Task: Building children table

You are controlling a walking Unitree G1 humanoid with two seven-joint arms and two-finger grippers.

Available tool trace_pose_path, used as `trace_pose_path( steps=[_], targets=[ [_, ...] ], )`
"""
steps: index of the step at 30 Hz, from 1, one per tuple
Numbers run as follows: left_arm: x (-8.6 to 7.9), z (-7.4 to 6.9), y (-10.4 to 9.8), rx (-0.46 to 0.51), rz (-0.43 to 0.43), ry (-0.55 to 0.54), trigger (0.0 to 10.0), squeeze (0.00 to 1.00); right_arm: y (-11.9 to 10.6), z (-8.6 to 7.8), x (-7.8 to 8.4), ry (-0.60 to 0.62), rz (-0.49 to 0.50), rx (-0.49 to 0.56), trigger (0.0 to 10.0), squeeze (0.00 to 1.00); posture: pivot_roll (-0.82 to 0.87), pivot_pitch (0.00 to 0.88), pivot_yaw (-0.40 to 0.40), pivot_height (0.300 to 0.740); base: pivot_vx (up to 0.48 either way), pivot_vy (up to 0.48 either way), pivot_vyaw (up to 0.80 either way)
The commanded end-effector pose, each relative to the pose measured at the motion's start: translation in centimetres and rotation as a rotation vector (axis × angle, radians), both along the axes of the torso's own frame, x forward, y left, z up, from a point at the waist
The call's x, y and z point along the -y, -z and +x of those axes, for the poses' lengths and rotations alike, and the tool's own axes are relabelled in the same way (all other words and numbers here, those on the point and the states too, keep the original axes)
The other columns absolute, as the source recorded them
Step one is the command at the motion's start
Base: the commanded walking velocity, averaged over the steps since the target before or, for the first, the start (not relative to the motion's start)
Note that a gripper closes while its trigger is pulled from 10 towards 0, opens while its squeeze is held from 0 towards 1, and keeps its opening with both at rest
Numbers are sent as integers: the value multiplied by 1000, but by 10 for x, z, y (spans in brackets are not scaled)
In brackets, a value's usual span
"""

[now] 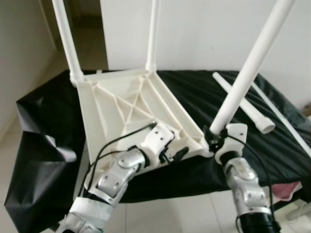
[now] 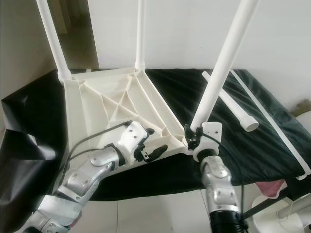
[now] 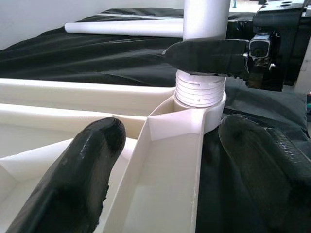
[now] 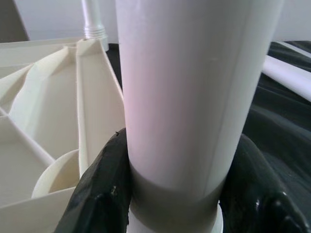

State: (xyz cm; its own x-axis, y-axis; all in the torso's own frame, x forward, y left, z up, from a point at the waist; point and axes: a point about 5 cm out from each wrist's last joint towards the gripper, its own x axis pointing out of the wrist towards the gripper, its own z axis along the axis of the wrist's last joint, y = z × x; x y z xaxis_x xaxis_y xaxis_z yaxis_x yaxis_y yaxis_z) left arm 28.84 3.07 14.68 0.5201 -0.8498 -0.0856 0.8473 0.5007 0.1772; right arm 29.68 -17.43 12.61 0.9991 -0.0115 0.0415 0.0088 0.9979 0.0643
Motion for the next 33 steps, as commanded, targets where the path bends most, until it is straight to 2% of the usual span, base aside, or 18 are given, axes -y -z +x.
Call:
trace_pose_path(
  steps=[1,4,5,8,17,25,26,33],
  targets=[
    [0,-4,3,-25,1,58,10000,0,20,-8,6,164,33,-103,10000,0,38,0,-65,740,0,0,0],
    [-1,-4,3,-33,-7,53,10000,0,23,-10,2,237,68,-115,10000,0,39,0,-66,740,0,0,0],
    [-2,-4,3,-33,-5,47,10000,0,24,-10,-6,244,99,-121,10000,0,51,0,-74,740,0,0,0],
    [-2,-4,4,-33,-3,43,10000,0,24,-10,-11,248,120,-126,10000,0,51,0,-74,740,0,0,0],
    [-10,1,3,-14,10,12,10000,0,10,-5,-27,157,109,-97,10000,0,58,0,-74,740,0,0,0],
    [-6,4,1,1,0,-6,10000,0,2,0,-20,164,78,-63,10000,0,50,0,-74,740,0,0,0],
    [-3,6,-2,6,-9,-6,10000,0,-1,0,-16,155,80,-47,10000,1000,43,0,-66,740,0,0,0],
    [-1,7,-3,17,11,11,10000,0,-9,-4,-14,56,82,-4,10000,1000,31,0,-43,740,0,0,0]
  ],
)
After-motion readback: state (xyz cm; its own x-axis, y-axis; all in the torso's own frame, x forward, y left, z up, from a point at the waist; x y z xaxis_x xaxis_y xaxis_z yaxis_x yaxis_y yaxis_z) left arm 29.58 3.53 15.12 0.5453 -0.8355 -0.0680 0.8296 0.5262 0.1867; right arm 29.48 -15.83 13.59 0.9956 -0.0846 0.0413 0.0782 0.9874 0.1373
